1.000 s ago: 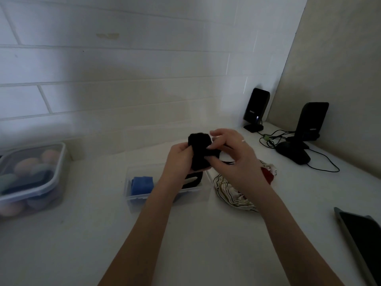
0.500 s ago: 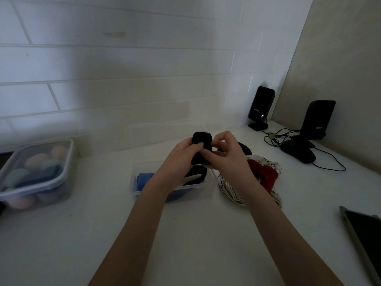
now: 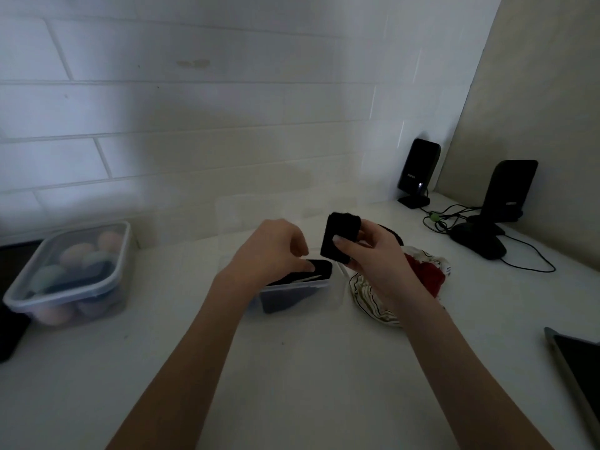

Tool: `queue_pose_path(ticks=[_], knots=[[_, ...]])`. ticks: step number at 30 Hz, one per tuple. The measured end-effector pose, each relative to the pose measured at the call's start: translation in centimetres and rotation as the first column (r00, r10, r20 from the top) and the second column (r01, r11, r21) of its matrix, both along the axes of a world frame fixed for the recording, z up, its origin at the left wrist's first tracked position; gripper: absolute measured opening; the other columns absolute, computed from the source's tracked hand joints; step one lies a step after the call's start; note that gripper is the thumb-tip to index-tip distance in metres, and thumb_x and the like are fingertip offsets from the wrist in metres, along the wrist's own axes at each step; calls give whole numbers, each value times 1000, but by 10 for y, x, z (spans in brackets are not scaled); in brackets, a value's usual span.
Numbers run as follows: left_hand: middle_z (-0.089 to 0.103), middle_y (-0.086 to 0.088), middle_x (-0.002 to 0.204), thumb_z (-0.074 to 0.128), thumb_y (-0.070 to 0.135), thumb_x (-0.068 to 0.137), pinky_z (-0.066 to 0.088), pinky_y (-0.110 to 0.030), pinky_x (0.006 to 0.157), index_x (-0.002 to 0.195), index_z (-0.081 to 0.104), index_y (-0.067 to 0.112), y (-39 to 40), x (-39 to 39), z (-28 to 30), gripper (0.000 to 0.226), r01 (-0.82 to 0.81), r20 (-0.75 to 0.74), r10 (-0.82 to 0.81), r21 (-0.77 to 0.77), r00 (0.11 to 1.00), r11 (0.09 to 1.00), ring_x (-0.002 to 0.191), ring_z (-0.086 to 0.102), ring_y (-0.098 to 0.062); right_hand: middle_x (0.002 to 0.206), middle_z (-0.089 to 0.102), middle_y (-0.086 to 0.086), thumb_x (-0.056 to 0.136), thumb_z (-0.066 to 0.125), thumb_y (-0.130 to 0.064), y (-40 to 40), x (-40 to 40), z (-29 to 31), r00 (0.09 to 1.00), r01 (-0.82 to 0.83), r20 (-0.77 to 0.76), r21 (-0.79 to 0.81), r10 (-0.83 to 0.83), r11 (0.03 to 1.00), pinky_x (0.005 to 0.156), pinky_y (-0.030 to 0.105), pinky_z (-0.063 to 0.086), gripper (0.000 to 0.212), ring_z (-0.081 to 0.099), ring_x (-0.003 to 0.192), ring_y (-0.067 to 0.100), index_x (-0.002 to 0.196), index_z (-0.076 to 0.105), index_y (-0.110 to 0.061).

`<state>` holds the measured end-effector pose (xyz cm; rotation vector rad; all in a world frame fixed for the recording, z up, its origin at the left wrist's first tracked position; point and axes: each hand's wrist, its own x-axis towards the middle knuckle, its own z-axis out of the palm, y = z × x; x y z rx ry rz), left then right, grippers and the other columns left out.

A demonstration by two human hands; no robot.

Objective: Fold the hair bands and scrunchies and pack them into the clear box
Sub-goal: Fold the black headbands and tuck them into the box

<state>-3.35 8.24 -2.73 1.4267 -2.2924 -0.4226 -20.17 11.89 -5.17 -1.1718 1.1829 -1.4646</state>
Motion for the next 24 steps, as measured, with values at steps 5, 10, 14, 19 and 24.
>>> queue_pose_path(ticks=[5,10,14,19,24], knots=[[67,-8,90,78,38,67,51,-31,69,89,70,9,2,-6,-16,37,-99,262,93,7,960,995,81,63,-25,101,68,4,83,67,-3,-1,-1,-4,997,-14,-70,-38,11,999,84,34,56,26,69,91,17,105,64,-17],[55,-7,98,71,45,72,44,-32,72,96,63,10,8,-10,-18,44,-118,281,137,-84,950,989,91,56,-25,104,69,4,82,69,-4,2,1,-7,975,-39,-221,-42,29,998,79,27,57,28,69,92,16,106,65,-17],[56,-9,107,69,37,76,42,-32,74,107,53,12,6,-6,-25,43,-106,281,116,-50,953,993,97,55,-26,102,68,-2,82,70,-9,2,2,-7,943,-27,-333,-58,6,998,80,25,56,27,67,92,11,104,62,-21],[58,-9,112,69,33,75,49,-35,78,115,48,14,0,0,-22,49,-37,278,25,38,960,999,96,57,-26,93,66,-11,81,70,-12,4,7,-12,878,-31,-478,-96,-19,995,73,16,54,25,64,91,7,98,60,-27],[62,0,111,67,56,73,46,-29,82,116,57,18,-3,1,-9,58,17,118,-49,254,992,967,94,57,-16,93,65,-15,81,69,-13,3,7,-11,854,-35,-519,-122,-33,992,70,8,50,23,61,90,-1,98,60,-26]])
